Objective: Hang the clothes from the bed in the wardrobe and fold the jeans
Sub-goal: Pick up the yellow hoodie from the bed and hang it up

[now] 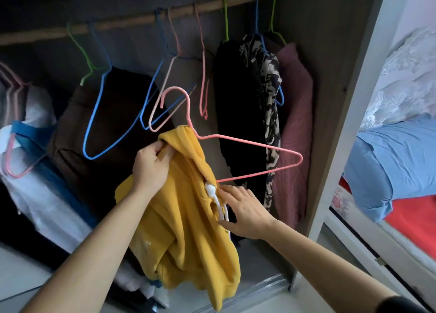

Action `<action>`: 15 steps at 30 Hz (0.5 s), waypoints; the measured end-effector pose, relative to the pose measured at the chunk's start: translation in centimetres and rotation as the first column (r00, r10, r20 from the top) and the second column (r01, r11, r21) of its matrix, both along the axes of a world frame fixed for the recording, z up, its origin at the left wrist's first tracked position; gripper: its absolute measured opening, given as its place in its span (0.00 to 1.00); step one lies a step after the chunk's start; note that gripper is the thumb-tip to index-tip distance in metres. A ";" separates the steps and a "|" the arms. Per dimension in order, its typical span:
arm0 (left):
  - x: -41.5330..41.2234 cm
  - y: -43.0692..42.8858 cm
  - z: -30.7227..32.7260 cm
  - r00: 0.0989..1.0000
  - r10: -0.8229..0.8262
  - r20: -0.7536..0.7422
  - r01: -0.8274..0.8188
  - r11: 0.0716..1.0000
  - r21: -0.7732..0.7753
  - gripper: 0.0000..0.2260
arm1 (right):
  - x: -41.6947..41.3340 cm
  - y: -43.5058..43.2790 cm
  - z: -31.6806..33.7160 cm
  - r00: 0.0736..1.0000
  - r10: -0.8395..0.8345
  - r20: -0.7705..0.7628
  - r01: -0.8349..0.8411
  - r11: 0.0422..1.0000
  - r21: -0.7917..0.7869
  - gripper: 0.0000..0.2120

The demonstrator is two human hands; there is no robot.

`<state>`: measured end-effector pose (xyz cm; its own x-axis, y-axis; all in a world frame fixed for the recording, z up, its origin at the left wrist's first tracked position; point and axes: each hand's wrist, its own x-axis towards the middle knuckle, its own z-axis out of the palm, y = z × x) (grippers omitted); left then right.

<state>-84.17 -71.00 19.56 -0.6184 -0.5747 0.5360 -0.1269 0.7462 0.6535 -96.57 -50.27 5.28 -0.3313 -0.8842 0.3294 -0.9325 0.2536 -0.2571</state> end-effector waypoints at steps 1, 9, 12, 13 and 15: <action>0.0 0.2 0.1 1.000 -0.026 -0.015 0.026 1.000 0.005 0.14 | 0.3 -0.6 0.5 0.995 0.055 -0.084 -0.058 0.998 -0.039 0.24; 0.7 -0.2 0.7 0.991 -0.130 -0.042 0.133 0.989 0.064 0.16 | 2.4 -1.8 1.3 0.947 0.319 0.046 -0.319 0.948 -0.008 0.08; 1.5 -1.9 0.6 0.996 -0.069 -0.052 0.075 0.991 0.108 0.18 | 0.1 0.3 0.6 0.969 0.243 0.053 -0.248 0.955 0.162 0.13; 1.8 -2.7 0.4 0.998 -0.043 -0.045 0.047 0.993 0.108 0.18 | -1.2 1.3 0.5 0.977 0.212 0.011 -0.211 0.967 0.145 0.16; 2.6 -4.1 -0.2 1.000 0.005 -0.006 -0.004 0.995 0.097 0.17 | -3.6 3.3 0.7 0.987 0.140 -0.075 -0.143 0.989 -0.043 0.18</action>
<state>-81.59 -75.12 19.40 -0.6128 -0.6269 0.4812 -0.1261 0.6786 0.7236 -100.22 -47.02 5.93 -0.1783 -0.9031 0.3907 -0.9745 0.1071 -0.1972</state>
